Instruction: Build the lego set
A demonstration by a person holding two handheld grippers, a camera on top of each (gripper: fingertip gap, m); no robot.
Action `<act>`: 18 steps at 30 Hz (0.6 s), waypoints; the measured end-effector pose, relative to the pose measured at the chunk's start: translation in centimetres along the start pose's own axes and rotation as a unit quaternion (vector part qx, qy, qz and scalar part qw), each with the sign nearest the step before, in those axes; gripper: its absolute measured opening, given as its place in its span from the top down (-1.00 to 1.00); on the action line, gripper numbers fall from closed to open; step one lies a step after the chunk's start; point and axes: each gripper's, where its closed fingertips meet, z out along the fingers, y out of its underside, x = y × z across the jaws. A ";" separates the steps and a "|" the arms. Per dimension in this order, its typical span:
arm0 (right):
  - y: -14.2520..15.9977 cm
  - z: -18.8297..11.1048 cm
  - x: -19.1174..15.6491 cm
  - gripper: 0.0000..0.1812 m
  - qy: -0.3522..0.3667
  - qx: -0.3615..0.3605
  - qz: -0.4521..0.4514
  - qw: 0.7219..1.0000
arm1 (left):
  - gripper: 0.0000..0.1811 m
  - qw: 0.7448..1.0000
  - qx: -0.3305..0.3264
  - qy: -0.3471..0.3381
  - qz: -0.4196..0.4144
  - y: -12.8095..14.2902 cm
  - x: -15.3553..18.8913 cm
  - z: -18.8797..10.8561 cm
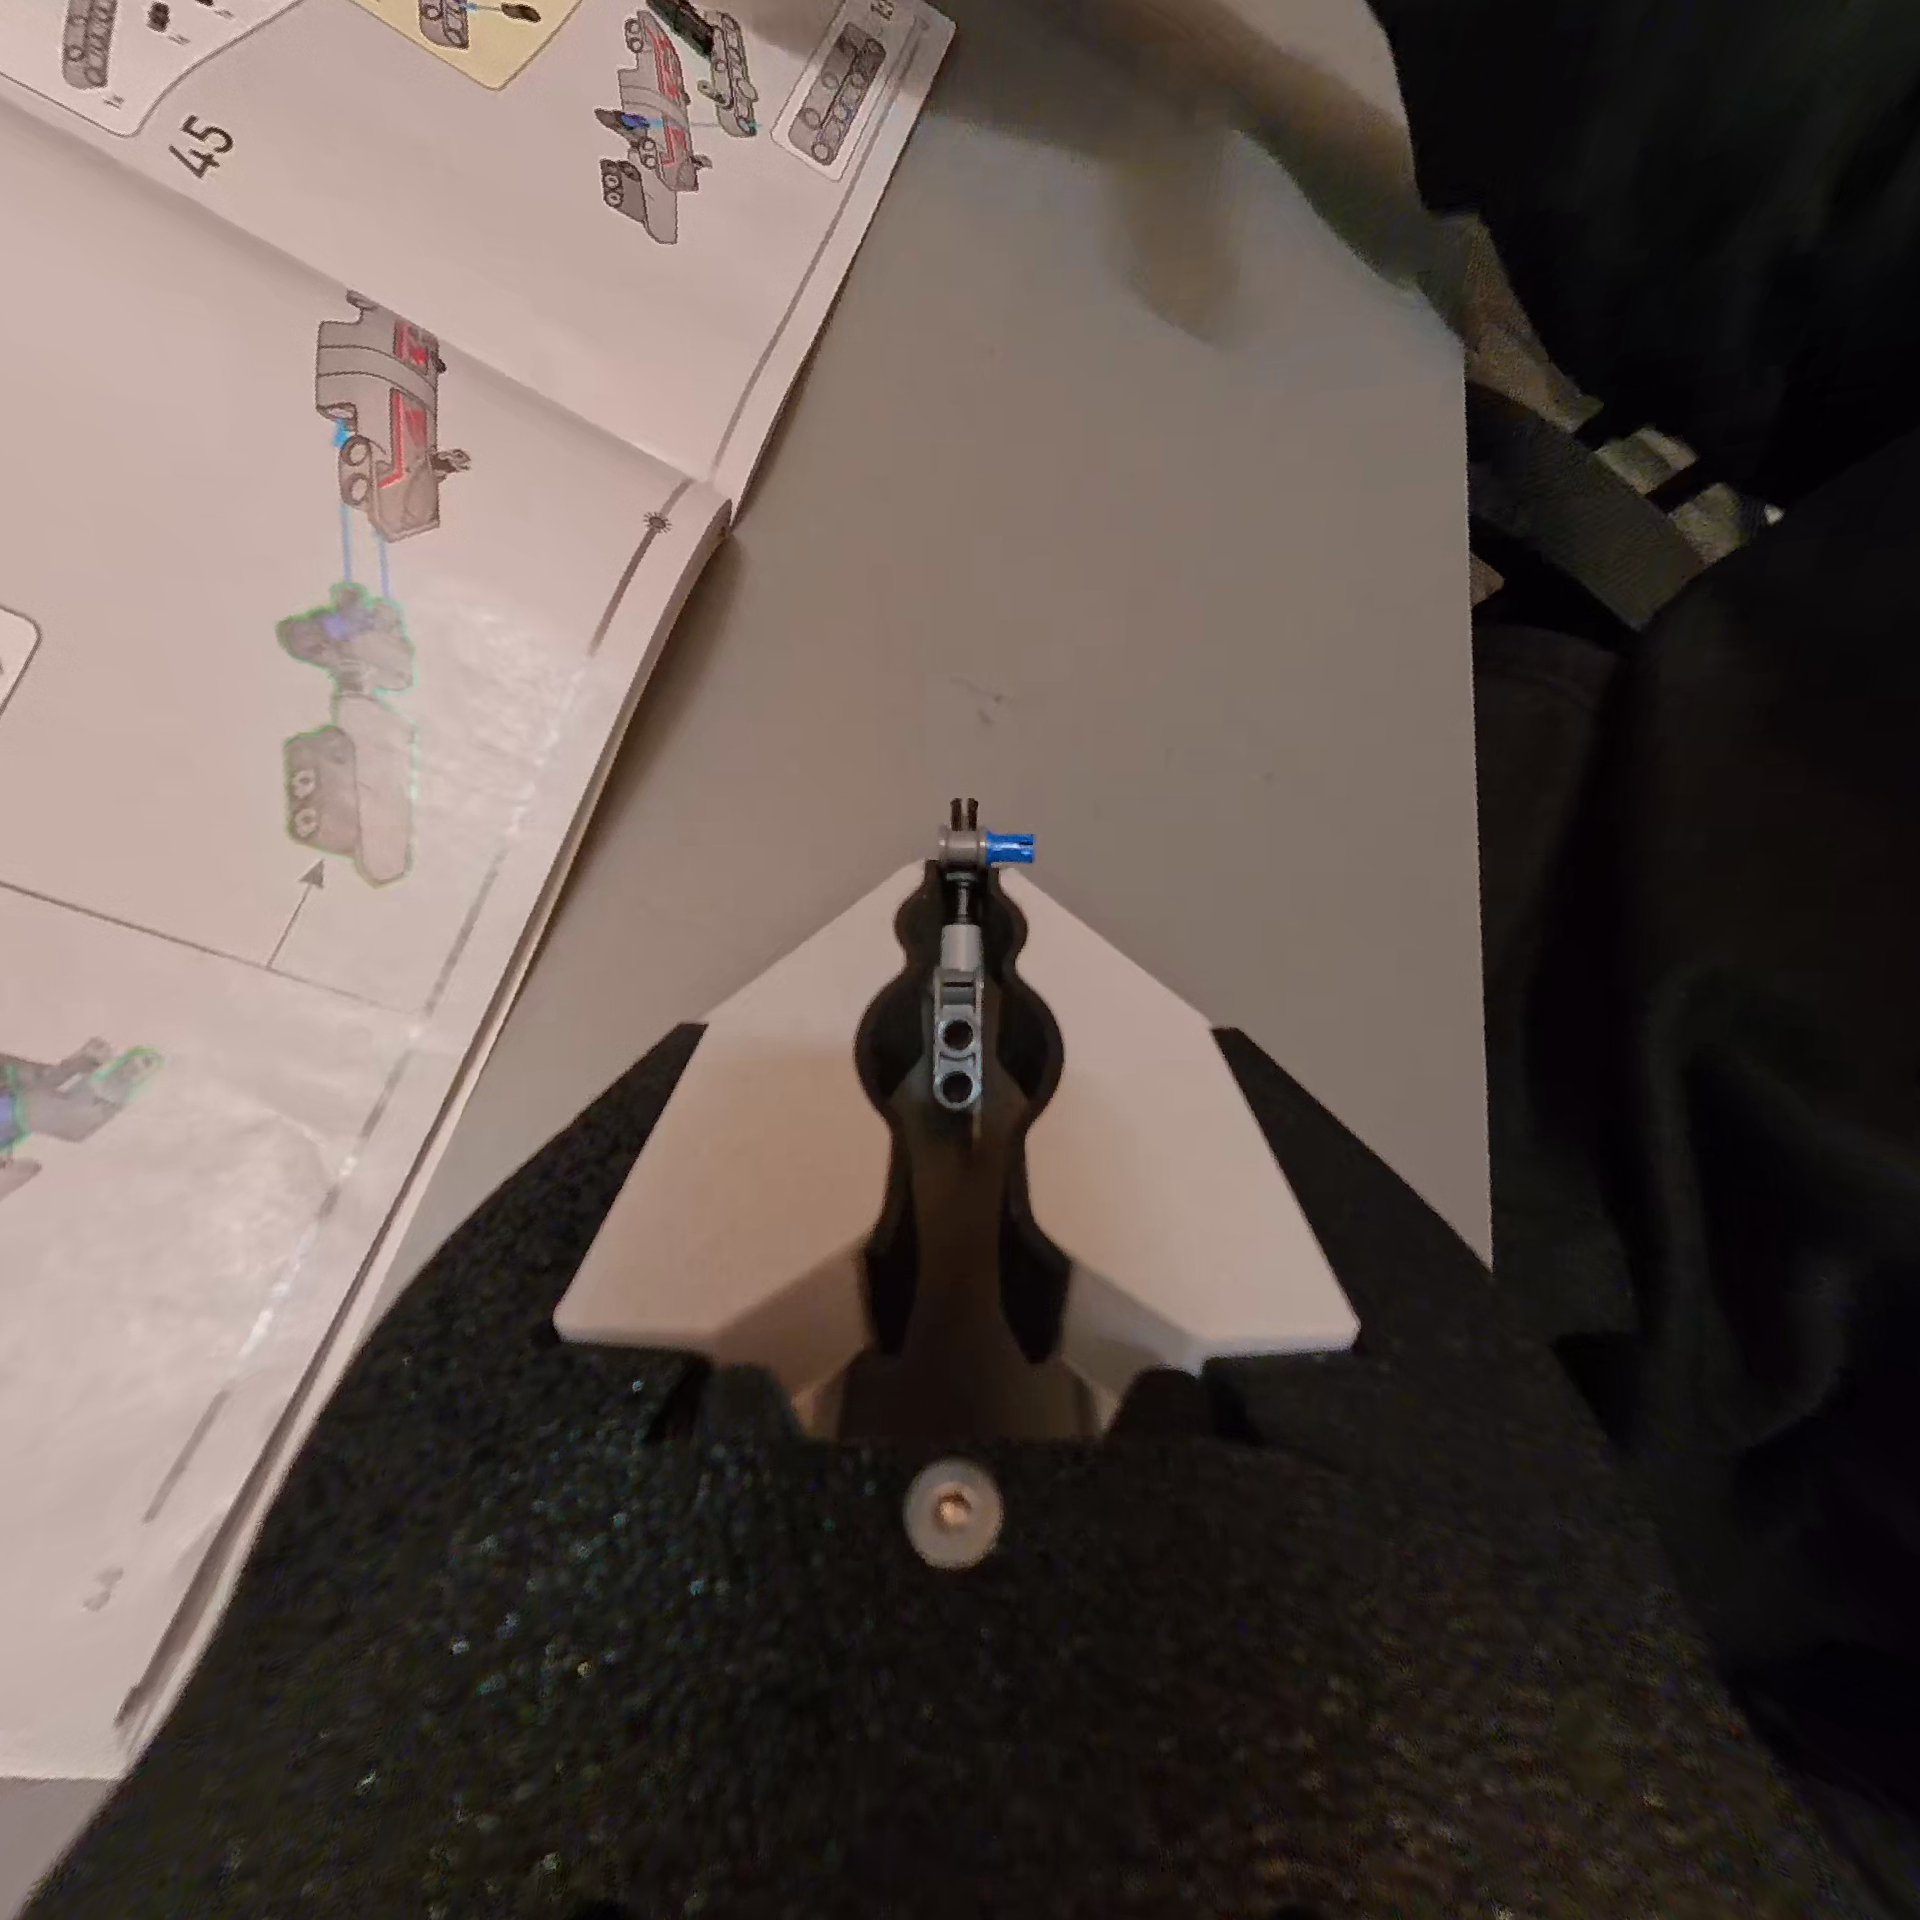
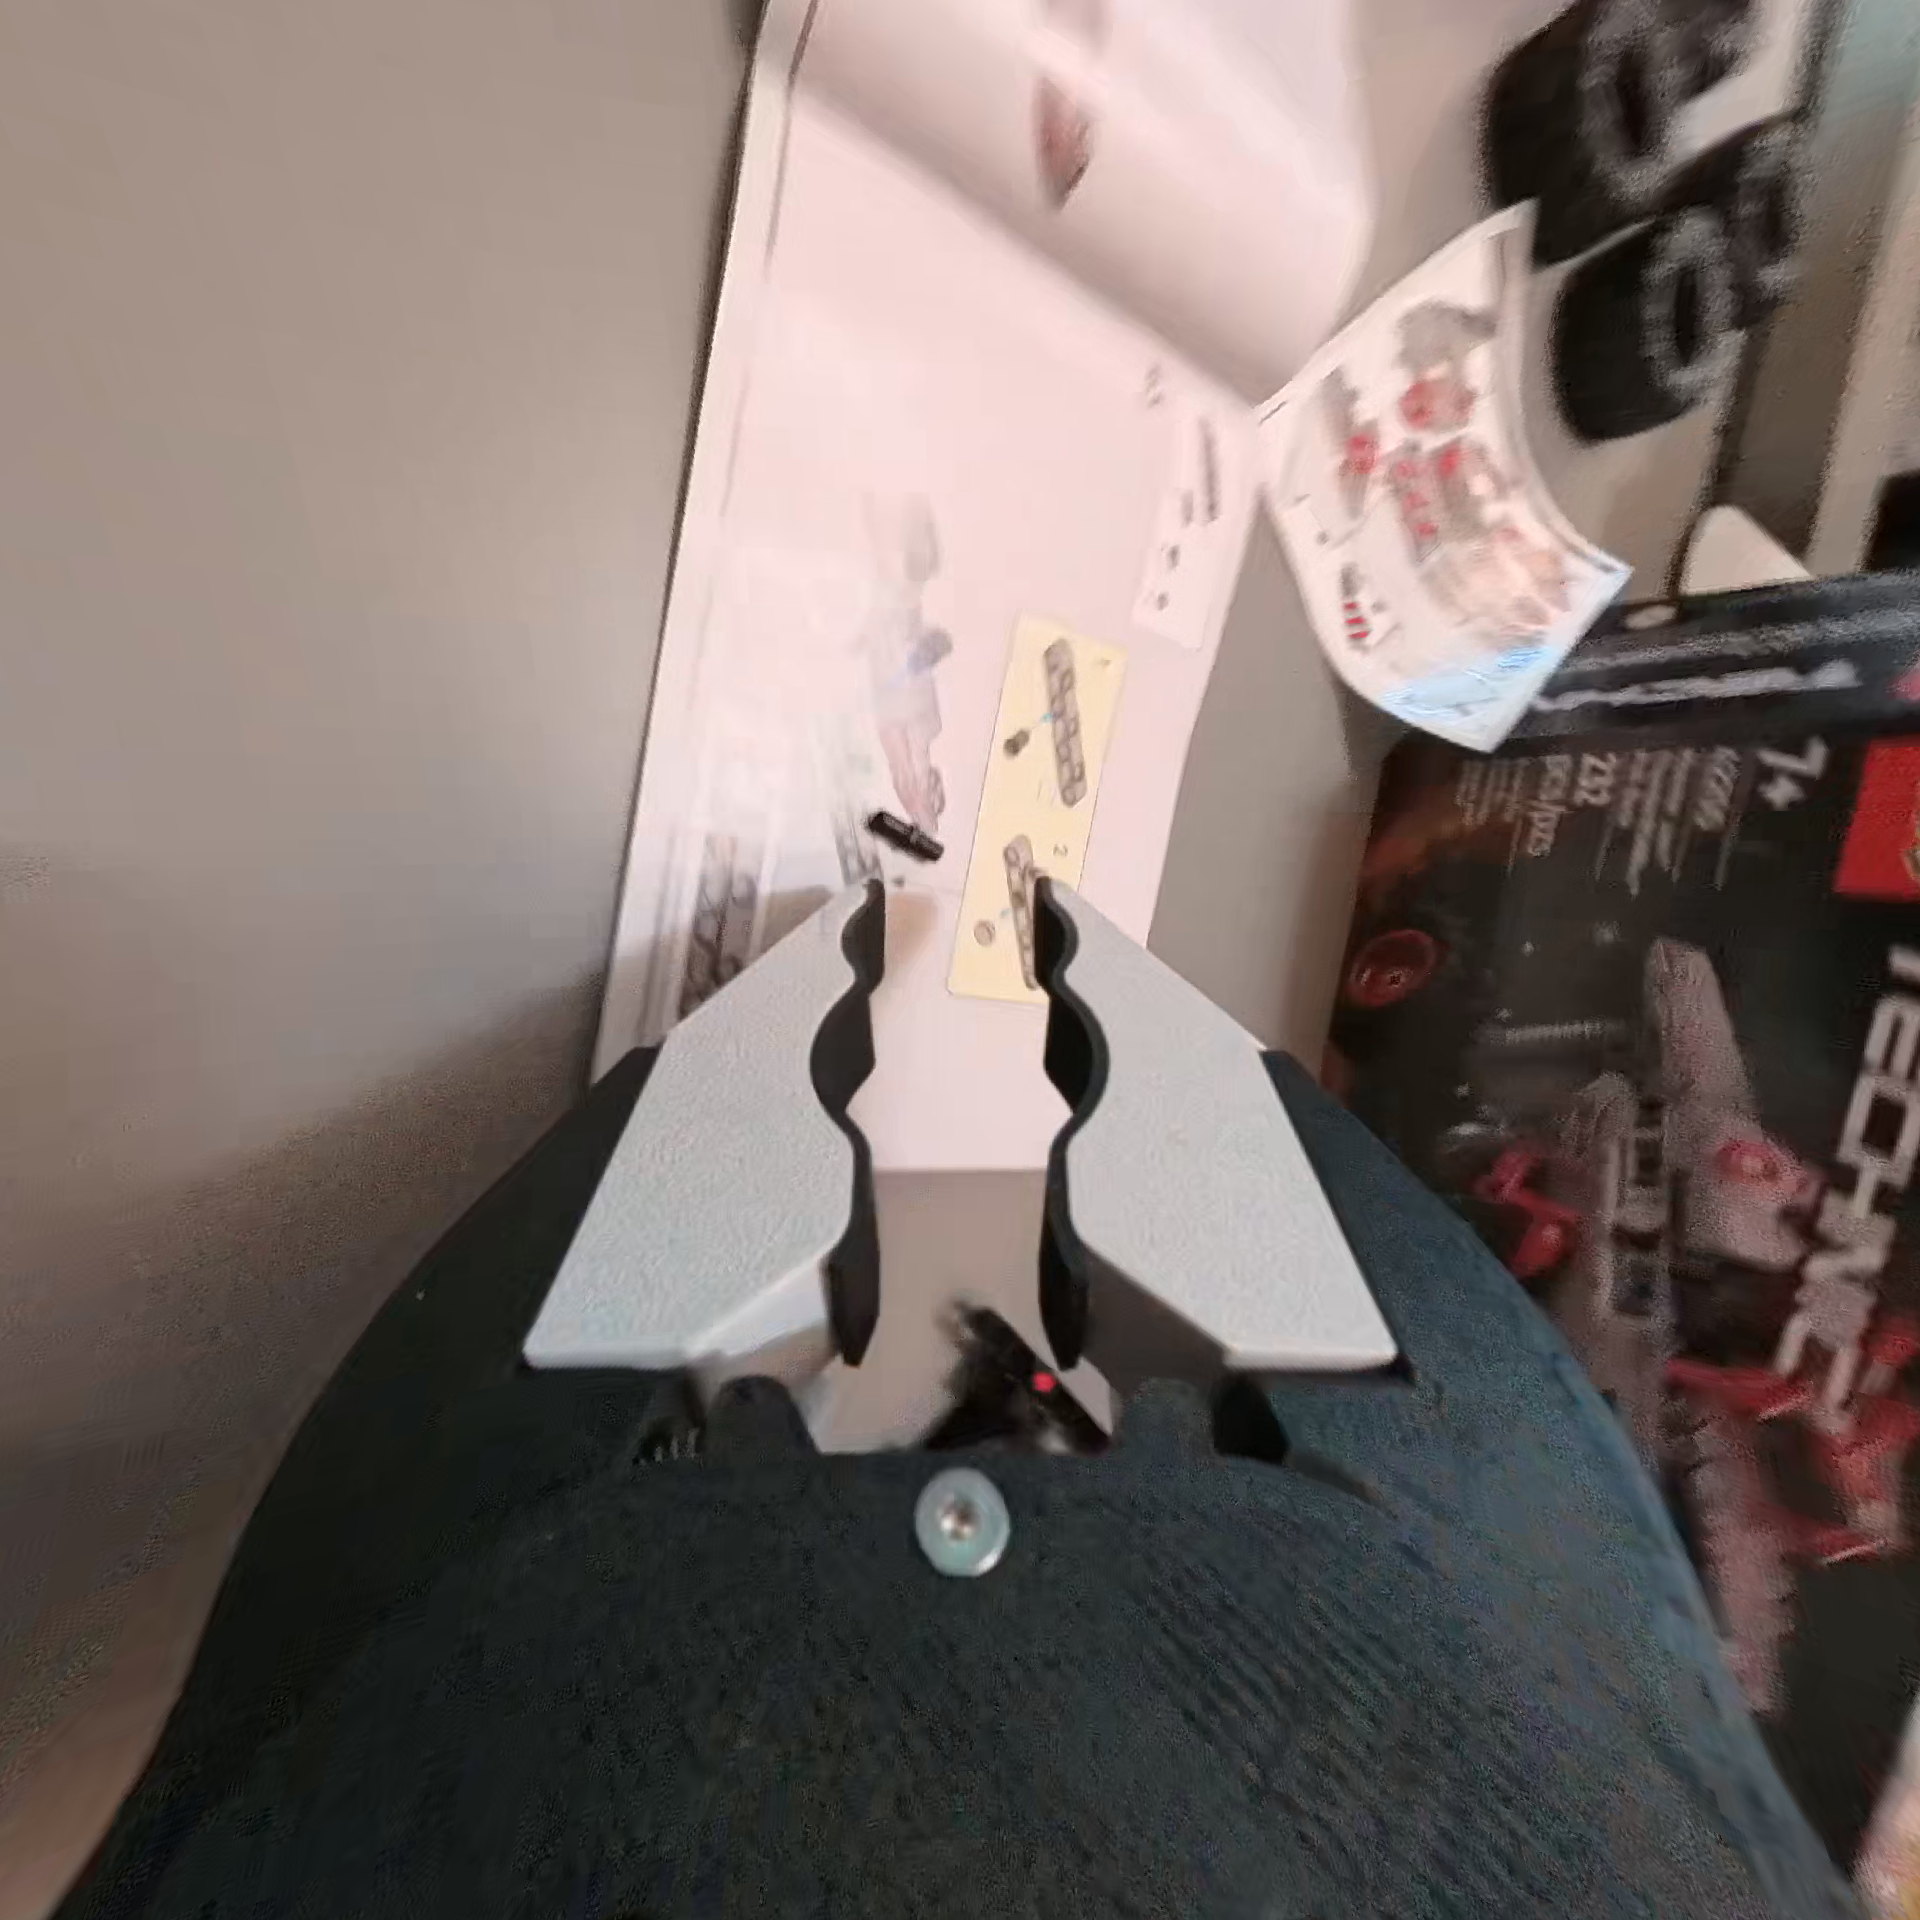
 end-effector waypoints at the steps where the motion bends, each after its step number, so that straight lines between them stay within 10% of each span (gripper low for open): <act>1: 0.6 0.4 0.0 0.70 -0.019 -0.034 -0.038 0.999 | 0.94 1.000 0.000 0.001 0.000 0.0 0.0 0.0; 8: -0.1 1.7 -0.7 0.89 -0.108 -0.045 -0.191 0.975 | 0.95 1.000 -0.002 0.006 0.003 0.1 0.2 0.0; 18: 0.5 1.9 -1.3 0.96 -0.208 -0.056 -0.147 0.965 | 0.95 1.000 -0.002 0.015 -0.001 0.1 0.3 0.0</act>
